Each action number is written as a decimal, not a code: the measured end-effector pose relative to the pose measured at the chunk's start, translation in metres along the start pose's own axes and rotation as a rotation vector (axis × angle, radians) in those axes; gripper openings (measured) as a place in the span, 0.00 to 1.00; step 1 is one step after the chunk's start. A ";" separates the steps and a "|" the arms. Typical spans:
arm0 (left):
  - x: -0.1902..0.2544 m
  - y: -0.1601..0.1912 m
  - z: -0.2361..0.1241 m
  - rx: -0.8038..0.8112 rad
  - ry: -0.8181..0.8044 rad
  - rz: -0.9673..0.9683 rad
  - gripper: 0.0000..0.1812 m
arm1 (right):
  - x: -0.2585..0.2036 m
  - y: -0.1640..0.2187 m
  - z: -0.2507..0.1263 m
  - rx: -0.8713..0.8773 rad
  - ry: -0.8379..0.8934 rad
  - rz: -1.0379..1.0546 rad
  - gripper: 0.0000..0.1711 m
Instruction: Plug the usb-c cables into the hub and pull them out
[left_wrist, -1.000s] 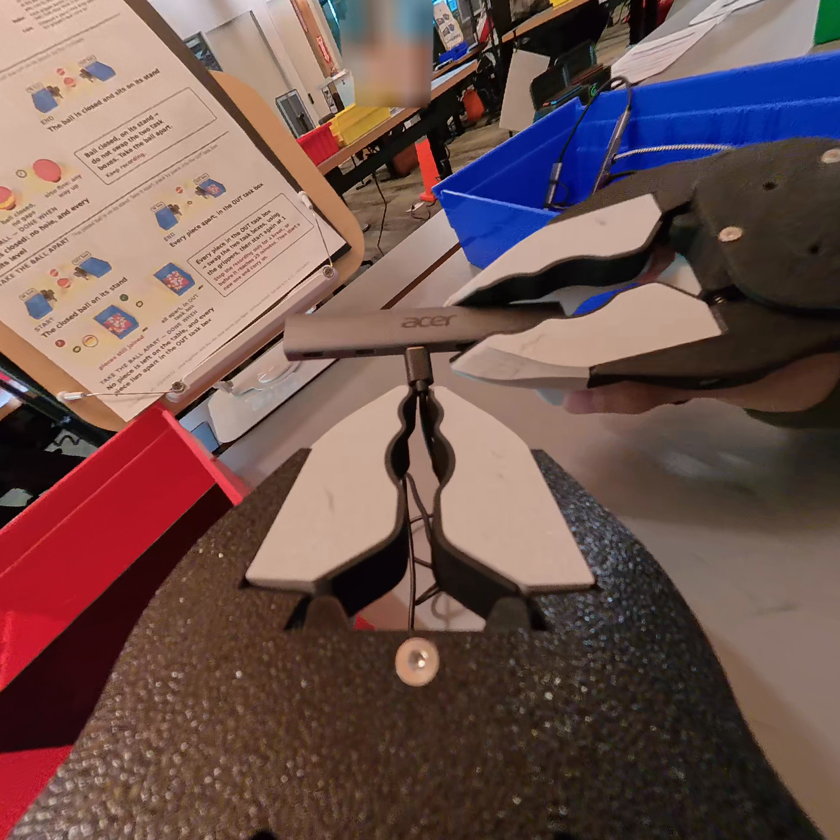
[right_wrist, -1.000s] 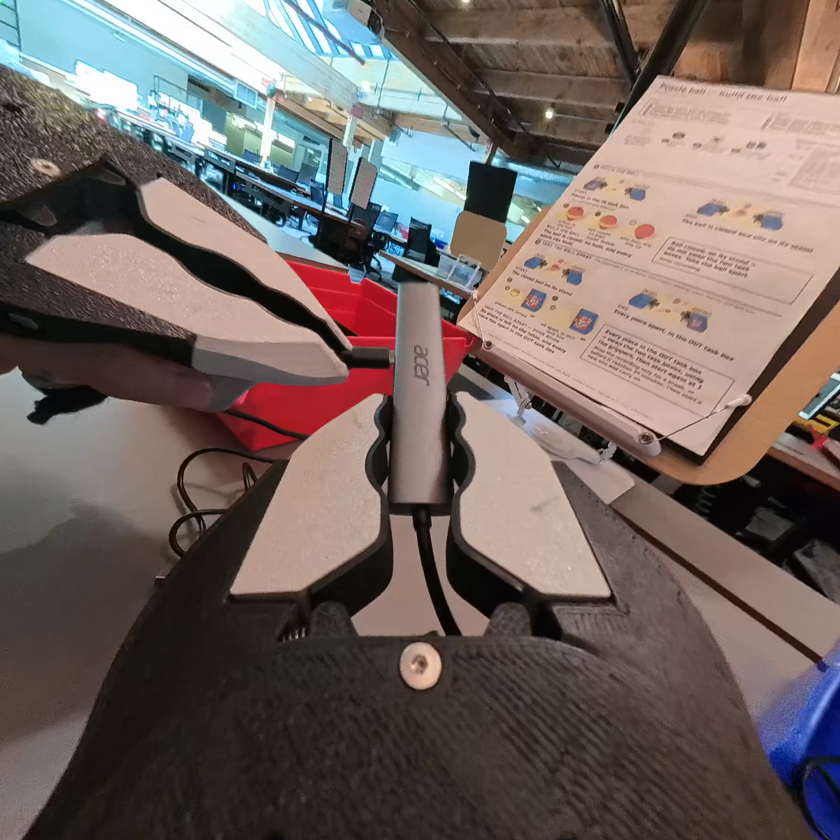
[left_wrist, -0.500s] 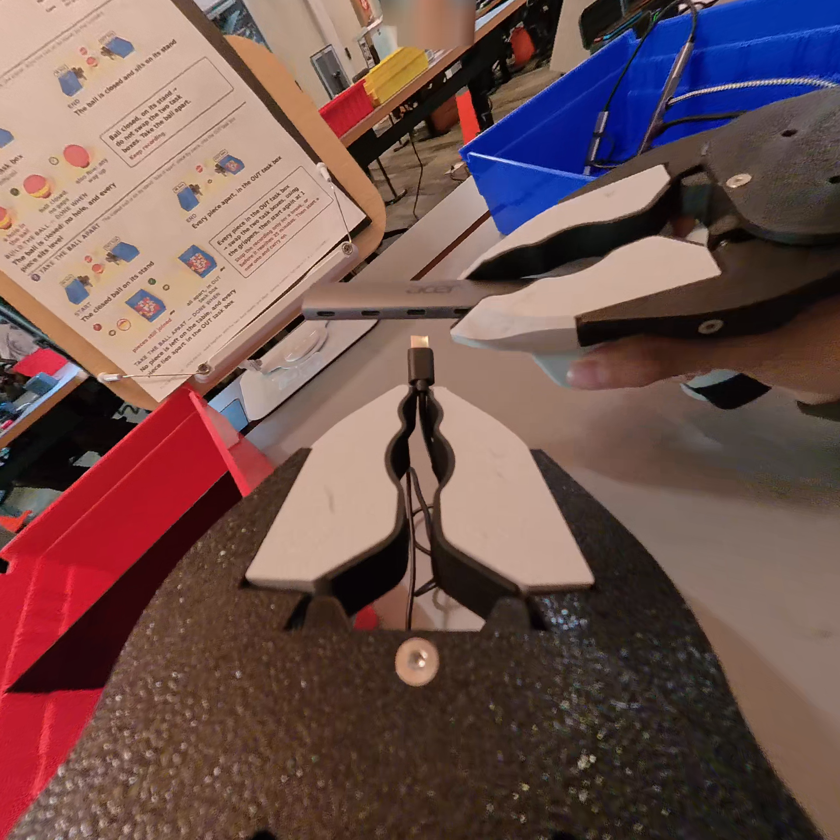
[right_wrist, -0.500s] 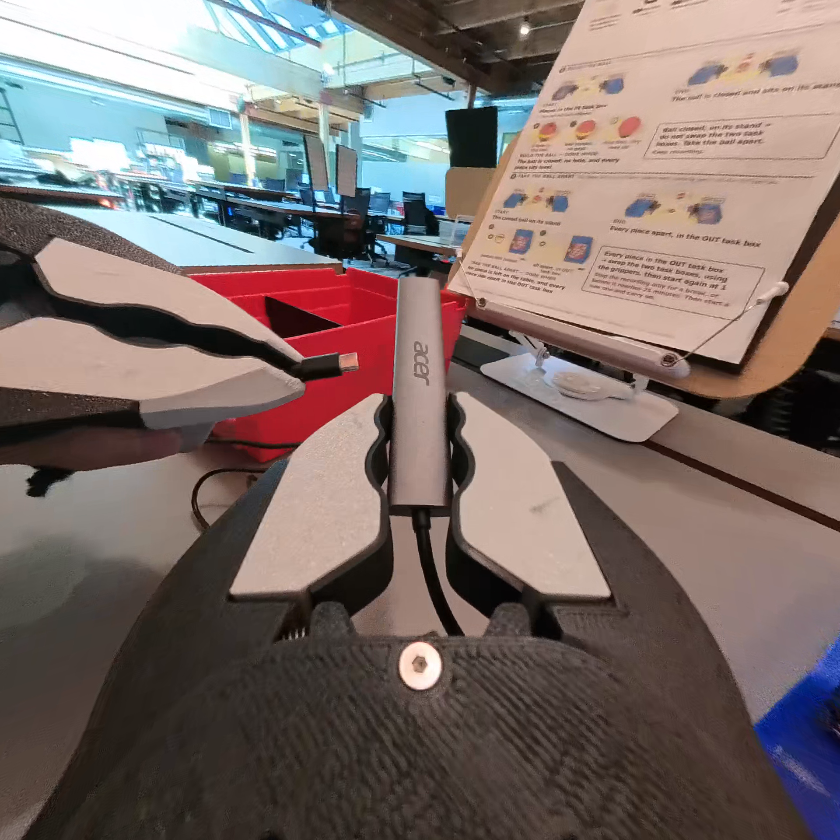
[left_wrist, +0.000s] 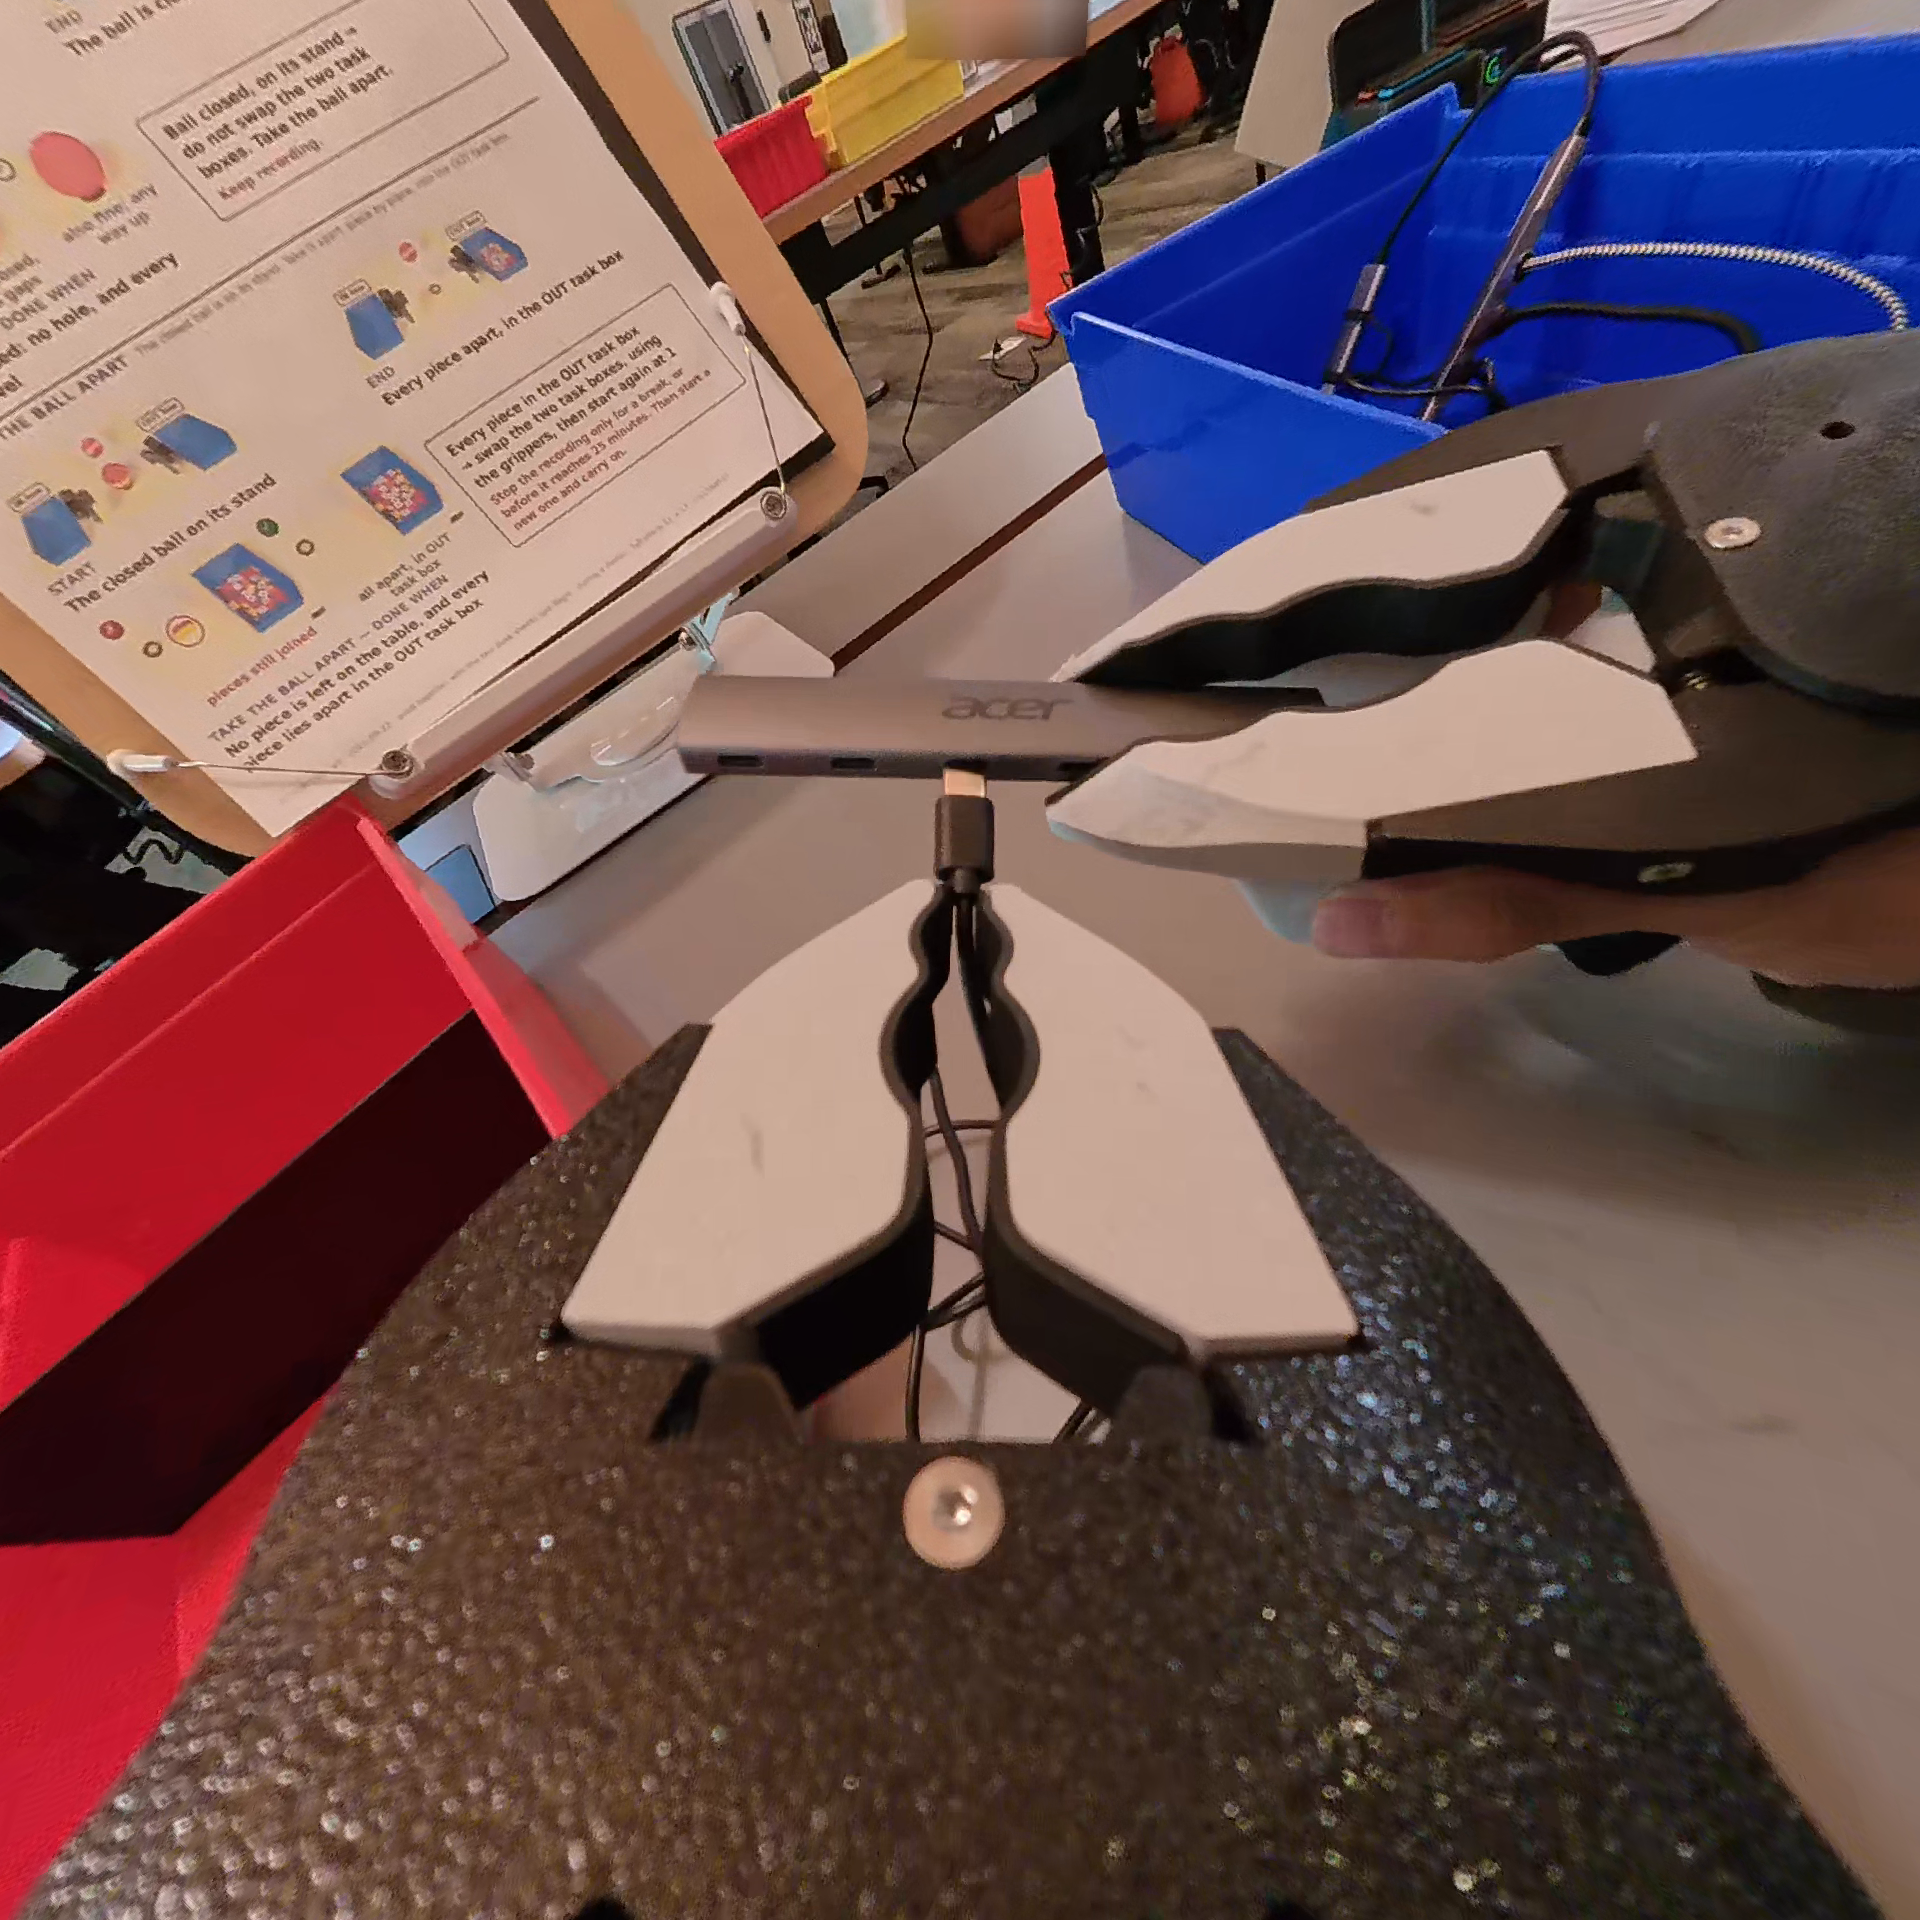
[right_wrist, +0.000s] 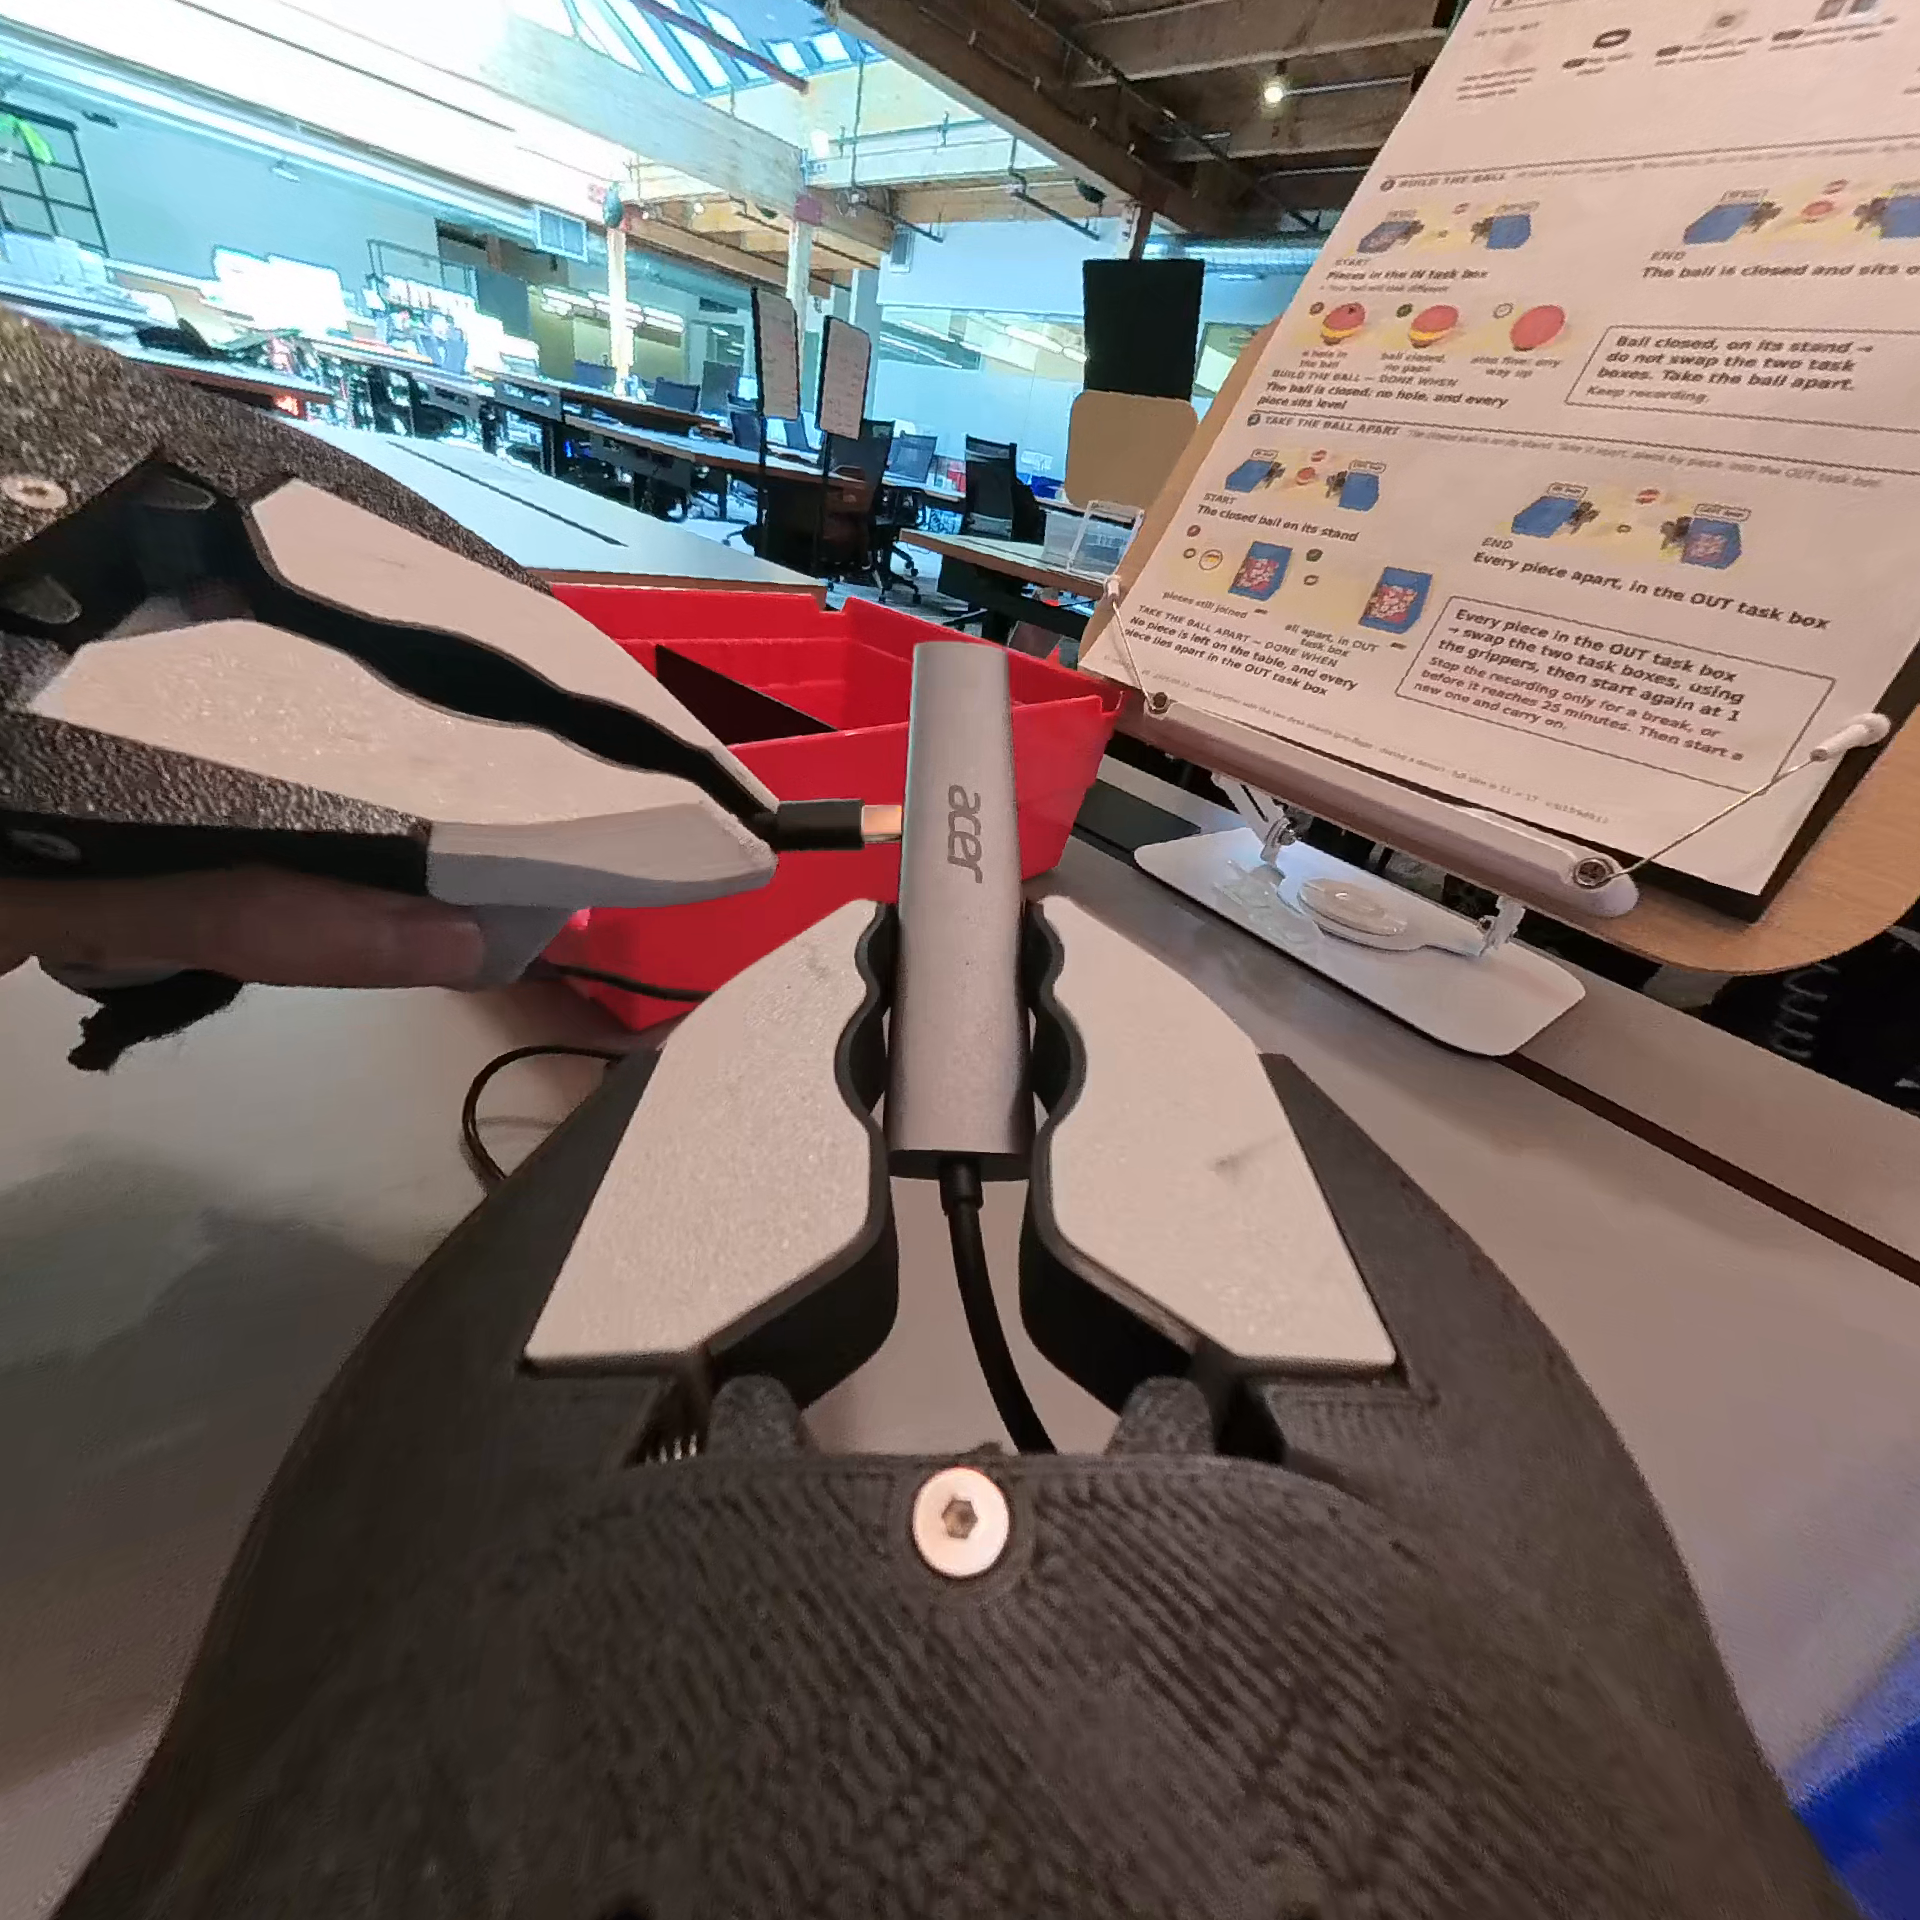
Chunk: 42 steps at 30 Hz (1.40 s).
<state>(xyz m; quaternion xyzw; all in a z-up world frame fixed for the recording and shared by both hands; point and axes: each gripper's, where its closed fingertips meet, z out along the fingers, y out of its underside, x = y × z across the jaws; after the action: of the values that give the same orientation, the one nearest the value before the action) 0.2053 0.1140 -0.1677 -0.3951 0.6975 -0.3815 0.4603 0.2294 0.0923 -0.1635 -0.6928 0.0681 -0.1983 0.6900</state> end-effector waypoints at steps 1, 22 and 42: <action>0.000 0.000 0.000 -0.004 0.003 -0.001 0.02 | 0.000 0.001 0.000 -0.003 -0.001 -0.007 0.14; 0.000 0.005 0.000 -0.039 -0.006 0.031 0.02 | -0.008 0.009 0.003 -0.055 -0.032 -0.021 0.14; 0.000 0.015 0.004 -0.036 -0.016 0.075 0.02 | -0.012 0.016 0.003 -0.129 -0.049 -0.190 0.14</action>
<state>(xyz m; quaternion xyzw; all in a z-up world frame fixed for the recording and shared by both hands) 0.2060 0.1192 -0.1827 -0.3802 0.7149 -0.3482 0.4724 0.2227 0.0988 -0.1816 -0.7436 -0.0023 -0.2410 0.6236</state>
